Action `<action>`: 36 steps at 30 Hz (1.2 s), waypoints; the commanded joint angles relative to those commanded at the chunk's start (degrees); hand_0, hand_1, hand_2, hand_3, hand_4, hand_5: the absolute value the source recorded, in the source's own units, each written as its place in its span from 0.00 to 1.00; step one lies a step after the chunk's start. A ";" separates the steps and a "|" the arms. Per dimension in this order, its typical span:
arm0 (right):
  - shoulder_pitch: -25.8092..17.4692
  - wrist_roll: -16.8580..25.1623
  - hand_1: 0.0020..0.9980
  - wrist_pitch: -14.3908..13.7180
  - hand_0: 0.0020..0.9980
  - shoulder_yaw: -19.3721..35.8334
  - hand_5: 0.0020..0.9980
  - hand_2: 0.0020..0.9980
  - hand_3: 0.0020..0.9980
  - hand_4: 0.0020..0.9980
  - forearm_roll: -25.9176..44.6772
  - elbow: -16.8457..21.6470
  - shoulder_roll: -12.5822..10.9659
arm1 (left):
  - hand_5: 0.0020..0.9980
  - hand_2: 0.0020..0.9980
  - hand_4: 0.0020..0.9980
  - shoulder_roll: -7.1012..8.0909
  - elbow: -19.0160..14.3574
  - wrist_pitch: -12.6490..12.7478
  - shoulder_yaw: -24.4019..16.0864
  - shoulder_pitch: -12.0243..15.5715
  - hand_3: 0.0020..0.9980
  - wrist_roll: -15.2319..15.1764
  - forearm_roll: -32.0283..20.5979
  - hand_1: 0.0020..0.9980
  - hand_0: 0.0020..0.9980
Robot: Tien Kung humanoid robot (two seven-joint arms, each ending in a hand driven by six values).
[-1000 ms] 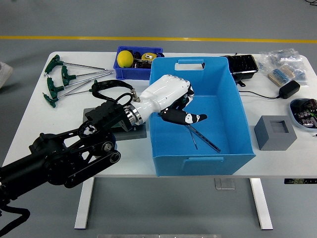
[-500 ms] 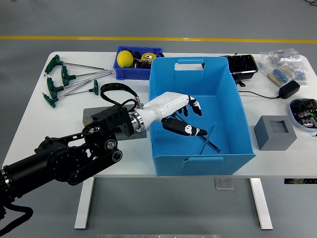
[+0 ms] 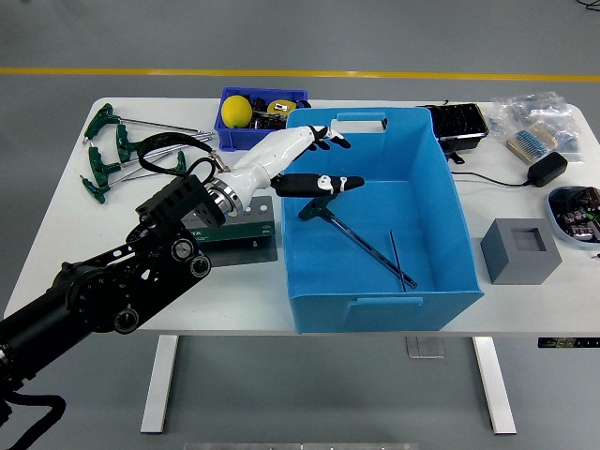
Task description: Lift tool from toolbox,place it in box,lift tool from toolbox,place it in box
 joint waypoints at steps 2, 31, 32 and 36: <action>-0.05 0.06 0.63 0.01 0.66 -0.10 0.75 0.71 0.58 0.83 0.07 0.00 0.01 | 0.78 0.73 0.99 -0.39 -0.72 0.09 -3.83 1.88 0.69 1.04 0.64 0.63 0.56; -0.74 0.88 0.63 0.05 0.66 -1.29 0.75 0.71 0.58 0.83 2.25 -0.14 0.42 | 0.75 0.70 0.96 0.43 -9.88 10.31 -31.56 35.91 0.68 -12.40 -34.02 0.63 0.58; -0.73 0.86 0.63 0.04 0.66 -1.26 0.75 0.71 0.58 0.83 2.19 -0.14 0.42 | 0.74 0.71 0.95 0.25 -9.81 9.59 -31.77 35.88 0.68 -12.36 -34.39 0.64 0.61; -0.67 0.78 0.63 0.05 0.66 -1.16 0.75 0.71 0.58 0.83 1.97 -0.11 0.42 | 0.74 0.71 0.95 -0.77 -9.12 3.82 -32.09 35.04 0.68 -11.70 -39.14 0.64 0.61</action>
